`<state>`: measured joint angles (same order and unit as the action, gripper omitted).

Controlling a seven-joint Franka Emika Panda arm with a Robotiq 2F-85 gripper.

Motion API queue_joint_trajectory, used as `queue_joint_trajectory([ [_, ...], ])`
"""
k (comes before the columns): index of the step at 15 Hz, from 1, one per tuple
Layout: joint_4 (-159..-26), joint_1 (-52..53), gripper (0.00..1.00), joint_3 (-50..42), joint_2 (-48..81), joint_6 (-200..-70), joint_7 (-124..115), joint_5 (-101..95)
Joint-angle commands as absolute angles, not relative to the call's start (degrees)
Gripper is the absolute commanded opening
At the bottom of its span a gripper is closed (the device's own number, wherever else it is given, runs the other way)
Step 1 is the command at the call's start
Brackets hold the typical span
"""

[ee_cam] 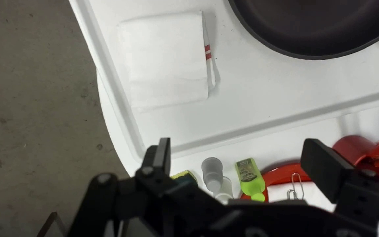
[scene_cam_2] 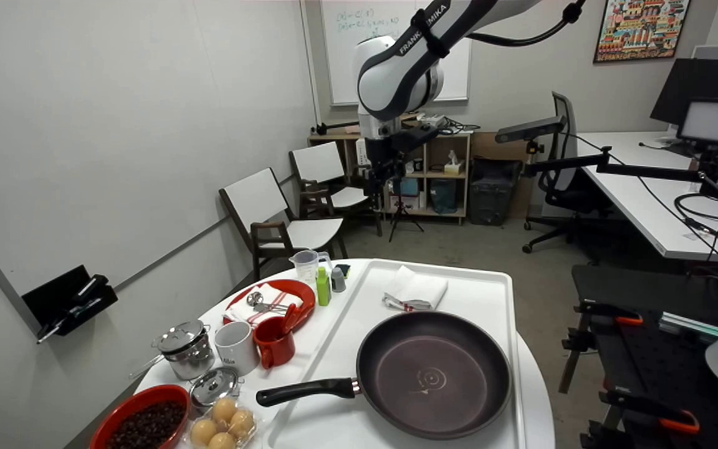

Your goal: Use the towel to clean the pan

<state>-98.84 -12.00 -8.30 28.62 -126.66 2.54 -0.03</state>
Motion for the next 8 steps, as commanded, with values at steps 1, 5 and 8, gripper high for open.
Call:
queue_joint_trajectory([
  [1,-92.54,-13.81,1.00,-7.77,34.12,-124.99,4.08,1.29],
  [5,-95.46,-13.37,1.00,-8.27,32.89,-126.63,2.83,0.17],
  [8,-95.47,-13.27,1.00,-8.24,32.84,-126.63,2.82,0.17],
])
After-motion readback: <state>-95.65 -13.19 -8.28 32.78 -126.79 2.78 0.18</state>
